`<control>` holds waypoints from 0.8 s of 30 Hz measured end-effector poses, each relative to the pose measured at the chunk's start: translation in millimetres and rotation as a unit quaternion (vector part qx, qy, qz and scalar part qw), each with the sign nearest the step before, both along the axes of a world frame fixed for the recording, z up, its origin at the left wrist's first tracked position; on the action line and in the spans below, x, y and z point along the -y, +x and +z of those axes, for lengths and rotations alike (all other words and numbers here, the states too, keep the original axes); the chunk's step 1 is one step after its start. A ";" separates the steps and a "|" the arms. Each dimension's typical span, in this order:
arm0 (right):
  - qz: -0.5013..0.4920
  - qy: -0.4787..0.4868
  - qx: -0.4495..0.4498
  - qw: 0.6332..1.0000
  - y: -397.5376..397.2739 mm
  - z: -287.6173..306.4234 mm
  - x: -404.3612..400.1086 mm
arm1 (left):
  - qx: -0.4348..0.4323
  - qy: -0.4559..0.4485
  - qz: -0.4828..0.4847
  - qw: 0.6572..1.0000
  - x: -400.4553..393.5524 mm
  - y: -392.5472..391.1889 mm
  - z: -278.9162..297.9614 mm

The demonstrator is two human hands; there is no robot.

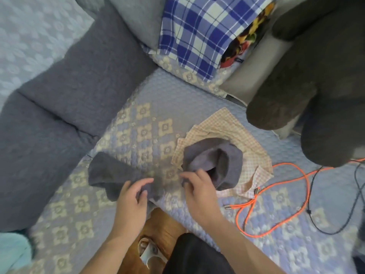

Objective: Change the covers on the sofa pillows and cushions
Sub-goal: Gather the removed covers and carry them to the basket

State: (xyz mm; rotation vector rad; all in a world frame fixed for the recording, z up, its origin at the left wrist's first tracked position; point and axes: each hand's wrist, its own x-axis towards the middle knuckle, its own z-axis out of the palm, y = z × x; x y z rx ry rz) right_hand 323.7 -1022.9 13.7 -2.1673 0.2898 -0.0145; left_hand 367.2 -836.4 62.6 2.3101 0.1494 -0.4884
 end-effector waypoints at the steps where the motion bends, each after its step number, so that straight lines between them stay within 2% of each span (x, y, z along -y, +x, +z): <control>1: 0.049 0.060 -0.032 0.996 7.3 20.4 -11.9 | -0.004 -0.018 -0.025 1.000 3.9 0.2 5.9; 4: 0.141 0.135 -0.101 0.976 28.6 52.6 -48.2 | -0.047 -0.009 -0.088 0.995 -0.9 -2.1 11.0; 6: 0.191 0.200 -0.163 0.947 39.4 57.0 -60.9 | -0.070 -0.036 -0.034 0.996 -10.8 0.6 13.3; 7: 0.220 0.270 -0.205 0.915 41.3 56.6 -62.6 | -0.061 -0.046 0.007 0.997 -19.0 0.9 11.5; 9: 0.230 0.407 -0.257 0.846 39.0 47.4 -55.7 | -0.018 0.026 0.048 0.998 -34.0 1.0 4.2; 10: 0.180 0.411 -0.250 0.858 35.7 32.5 -45.5 | -0.016 0.069 0.055 0.996 -40.1 -0.1 1.4; 11: 0.098 0.363 -0.233 0.897 33.8 15.7 -32.3 | -0.018 0.089 0.070 0.993 -44.7 -0.8 -3.4; 12: 0.001 0.273 -0.231 0.934 28.7 -12.8 -11.5 | -0.024 0.097 0.081 0.992 -46.5 -1.0 -6.0; 13: -0.074 0.177 -0.251 0.949 20.7 -47.7 12.7 | -0.026 0.106 0.089 0.990 -49.0 -1.6 -14.2; 14: -0.107 0.079 -0.299 0.945 10.4 -76.4 40.2 | -0.030 0.108 0.095 0.989 -49.4 -2.4 -19.7; 15: -0.100 -0.013 -0.363 0.926 -4.5 -107.5 66.8 | -0.032 0.113 0.098 0.988 -49.8 -3.1 -26.2; 17: -0.022 -0.150 -0.481 0.864 -36.7 -155.2 108.8 | -0.036 0.120 0.106 0.987 -48.8 -6.6 -38.1; 18: 0.017 -0.189 -0.517 0.835 -50.3 -167.9 120.9 | -0.047 0.127 0.108 0.985 -48.6 -9.8 -43.4; 20: 0.115 -0.265 -0.526 0.799 -68.9 -180.8 132.2 | -0.066 0.143 0.092 0.983 -53.2 -19.1 -53.3; 22: 0.183 -0.308 -0.480 0.801 -75.5 -187.0 132.3 | -0.071 0.151 0.087 0.982 -59.4 -26.4 -55.7; 24: 0.194 -0.320 -0.441 0.816 -70.5 -187.4 128.0 | -0.066 0.158 0.104 0.980 -66.9 -30.4 -50.7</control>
